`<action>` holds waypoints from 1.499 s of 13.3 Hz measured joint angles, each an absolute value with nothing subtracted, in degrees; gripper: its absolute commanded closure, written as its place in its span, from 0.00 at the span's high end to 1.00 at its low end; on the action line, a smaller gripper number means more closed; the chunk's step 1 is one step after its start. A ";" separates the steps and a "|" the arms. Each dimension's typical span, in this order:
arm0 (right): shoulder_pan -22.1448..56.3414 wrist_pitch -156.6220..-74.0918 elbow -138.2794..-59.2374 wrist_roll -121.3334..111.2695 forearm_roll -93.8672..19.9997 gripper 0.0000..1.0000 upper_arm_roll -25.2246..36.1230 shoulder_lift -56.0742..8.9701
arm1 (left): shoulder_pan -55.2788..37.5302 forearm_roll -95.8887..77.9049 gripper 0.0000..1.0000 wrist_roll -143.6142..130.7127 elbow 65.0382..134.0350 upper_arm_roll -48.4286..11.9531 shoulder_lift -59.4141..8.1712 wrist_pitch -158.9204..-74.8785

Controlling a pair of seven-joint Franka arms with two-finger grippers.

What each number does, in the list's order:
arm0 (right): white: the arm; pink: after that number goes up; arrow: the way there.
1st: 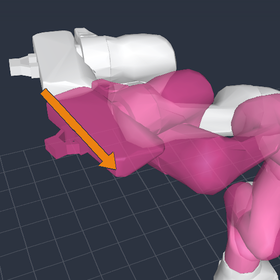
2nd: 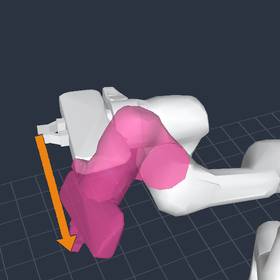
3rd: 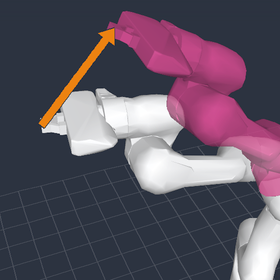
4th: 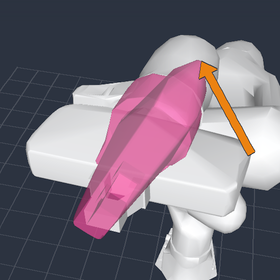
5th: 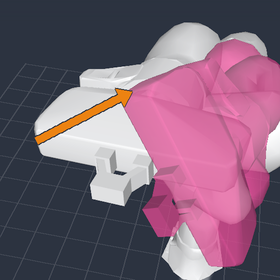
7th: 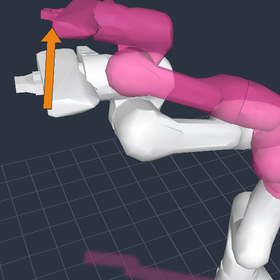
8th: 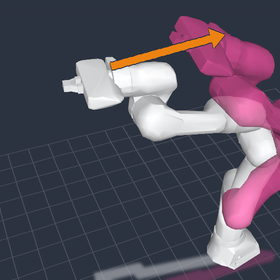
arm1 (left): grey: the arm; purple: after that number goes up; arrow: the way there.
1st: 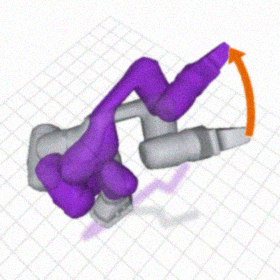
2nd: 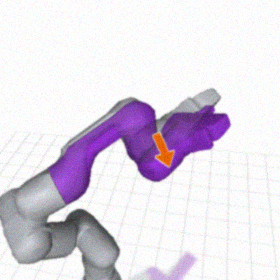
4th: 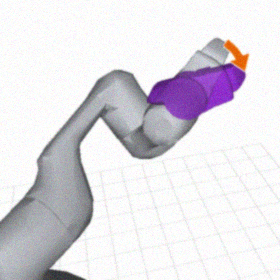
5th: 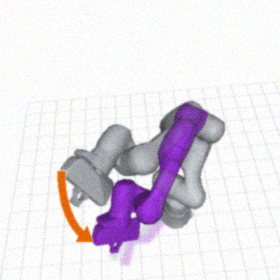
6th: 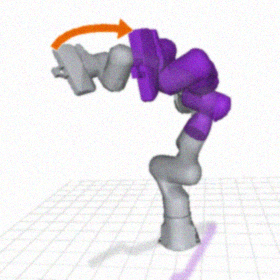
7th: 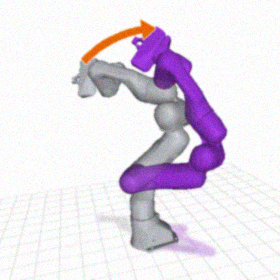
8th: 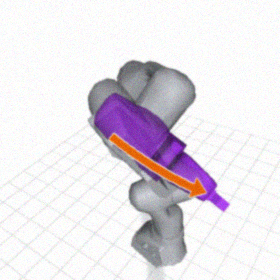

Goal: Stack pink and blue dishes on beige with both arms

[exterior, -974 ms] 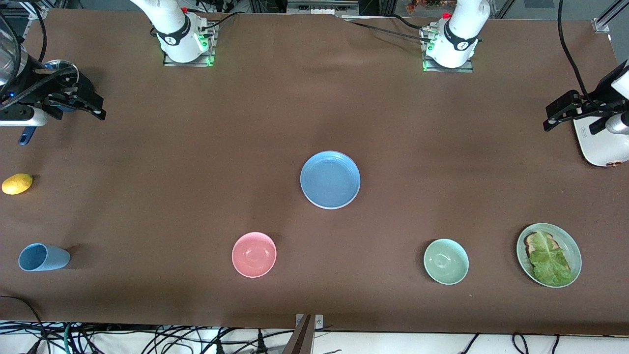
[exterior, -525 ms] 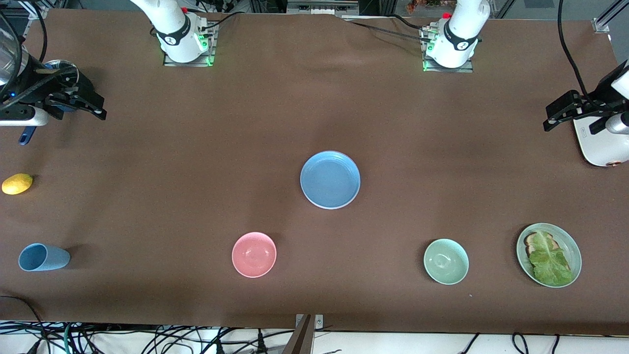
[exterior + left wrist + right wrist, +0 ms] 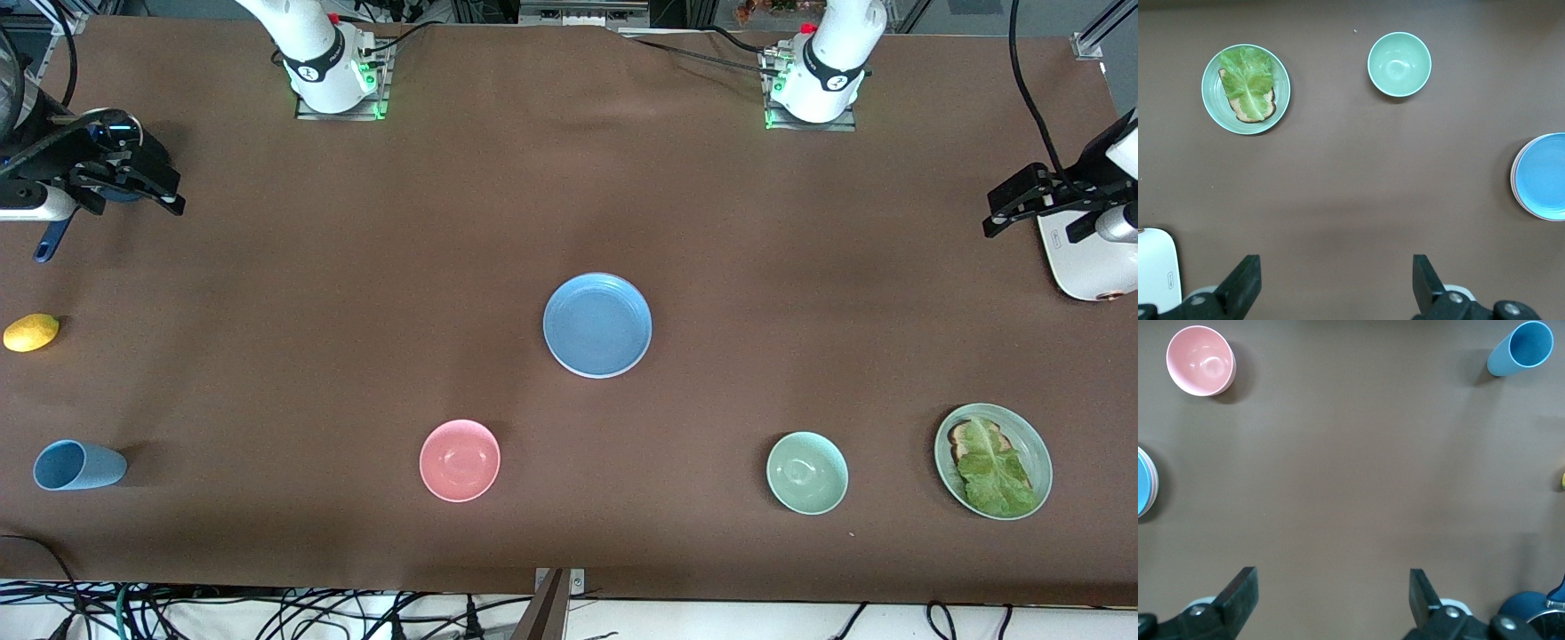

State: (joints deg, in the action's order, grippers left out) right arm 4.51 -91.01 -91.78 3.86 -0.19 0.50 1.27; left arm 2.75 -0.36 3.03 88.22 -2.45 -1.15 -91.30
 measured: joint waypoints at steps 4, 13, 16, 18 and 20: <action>4.55 -90.14 -91.78 3.85 -0.19 1.00 0.33 1.26 | 2.75 -0.36 1.00 3.03 88.22 -2.45 -1.15 -91.30; 4.55 -90.06 -91.58 3.85 -0.19 1.00 0.33 1.11 | 2.74 -0.36 1.00 3.03 88.22 -2.45 -1.15 -91.30; 4.55 -90.06 -91.57 3.85 -0.19 1.00 0.33 1.11 | 2.73 -0.36 1.00 3.03 88.22 -2.45 -1.15 -91.30; 4.56 -90.05 -91.57 3.85 -0.19 1.00 0.33 1.11 | 2.72 -0.36 1.00 3.03 88.22 -2.45 -1.15 -91.30; 4.56 -90.04 -91.57 3.85 -0.19 1.00 0.32 1.11 | 2.72 -0.36 1.00 3.03 88.22 -2.45 -1.15 -91.30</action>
State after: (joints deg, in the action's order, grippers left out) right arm 4.56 -90.04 -91.57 3.85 -0.19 0.32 1.11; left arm 2.72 -0.36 3.03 88.22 -2.45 -1.15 -91.30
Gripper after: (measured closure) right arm 0.000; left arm 0.000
